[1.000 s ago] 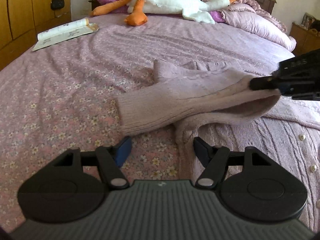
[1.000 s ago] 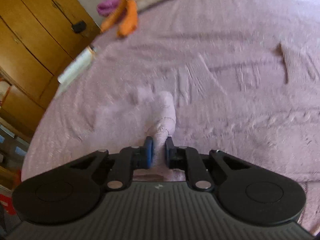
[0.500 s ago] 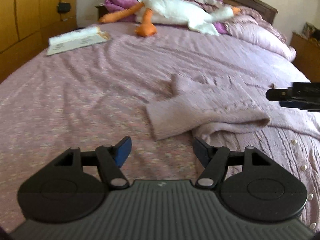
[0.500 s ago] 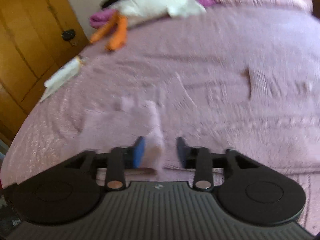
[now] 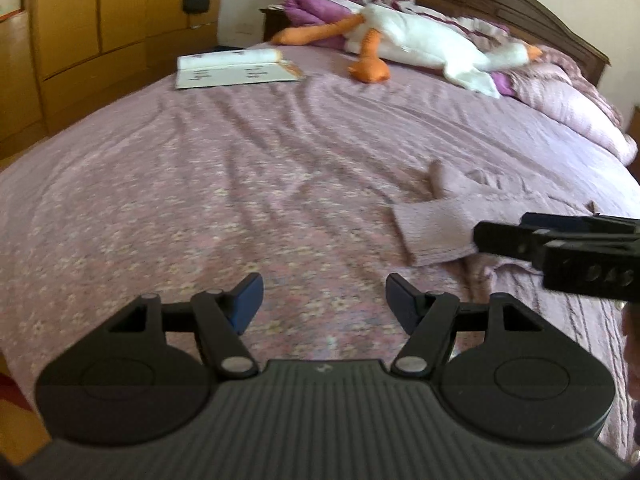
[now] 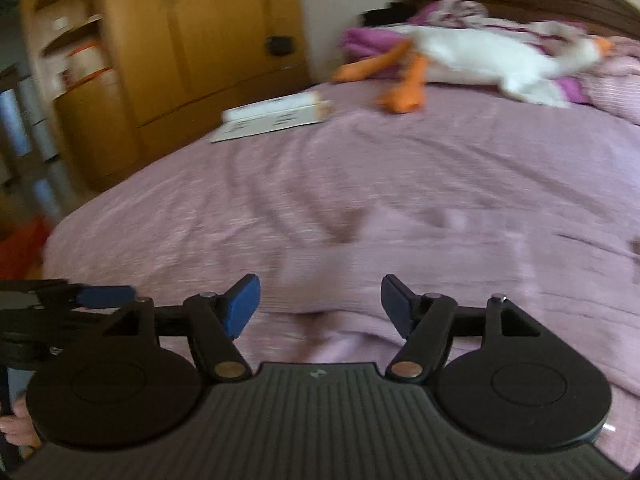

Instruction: Fold small clothes

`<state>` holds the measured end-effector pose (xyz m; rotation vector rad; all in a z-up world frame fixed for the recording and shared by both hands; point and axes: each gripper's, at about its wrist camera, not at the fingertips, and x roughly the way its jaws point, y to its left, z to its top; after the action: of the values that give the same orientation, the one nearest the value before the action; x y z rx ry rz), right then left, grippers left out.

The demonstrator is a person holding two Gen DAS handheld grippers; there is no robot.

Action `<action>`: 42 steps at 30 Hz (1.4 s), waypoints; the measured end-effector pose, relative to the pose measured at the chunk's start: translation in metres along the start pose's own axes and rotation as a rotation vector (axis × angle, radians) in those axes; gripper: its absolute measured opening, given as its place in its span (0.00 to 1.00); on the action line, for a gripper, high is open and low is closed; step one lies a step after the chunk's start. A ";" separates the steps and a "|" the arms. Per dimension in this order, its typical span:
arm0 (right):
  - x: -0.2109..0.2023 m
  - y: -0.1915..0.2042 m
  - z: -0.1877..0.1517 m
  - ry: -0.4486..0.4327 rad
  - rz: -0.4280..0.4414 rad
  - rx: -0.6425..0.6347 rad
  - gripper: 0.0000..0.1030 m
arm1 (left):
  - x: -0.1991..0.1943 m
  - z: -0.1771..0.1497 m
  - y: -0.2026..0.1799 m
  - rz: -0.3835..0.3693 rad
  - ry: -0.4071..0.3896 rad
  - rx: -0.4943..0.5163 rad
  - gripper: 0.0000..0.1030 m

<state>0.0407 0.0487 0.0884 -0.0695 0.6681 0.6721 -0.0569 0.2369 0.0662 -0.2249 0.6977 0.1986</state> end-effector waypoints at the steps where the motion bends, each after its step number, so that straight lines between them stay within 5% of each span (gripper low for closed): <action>1: 0.007 0.007 0.002 0.016 0.005 -0.028 0.72 | -0.001 -0.002 0.004 0.008 0.001 -0.011 0.67; 8: 0.048 0.028 0.002 0.133 -0.012 -0.149 0.72 | 0.003 -0.012 0.028 0.042 0.015 -0.066 0.67; 13: 0.078 0.021 -0.008 0.179 -0.079 -0.075 0.72 | 0.011 -0.010 0.024 0.035 0.023 -0.056 0.67; 17: 0.092 0.042 -0.007 0.193 -0.179 -0.135 0.66 | 0.012 -0.006 0.011 0.021 0.004 -0.027 0.67; 22: 0.089 0.041 -0.013 0.154 -0.231 -0.102 0.20 | 0.012 0.000 -0.006 0.053 -0.016 -0.020 0.66; 25: 0.078 0.030 -0.011 0.117 -0.217 -0.043 0.12 | 0.010 0.004 -0.010 0.009 -0.019 -0.041 0.66; 42: -0.017 -0.049 0.036 -0.101 -0.148 0.271 0.09 | -0.010 0.026 -0.053 -0.055 -0.057 0.026 0.66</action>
<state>0.0800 0.0108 0.1197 0.1635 0.6441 0.4356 -0.0347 0.1917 0.0993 -0.2122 0.6362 0.1429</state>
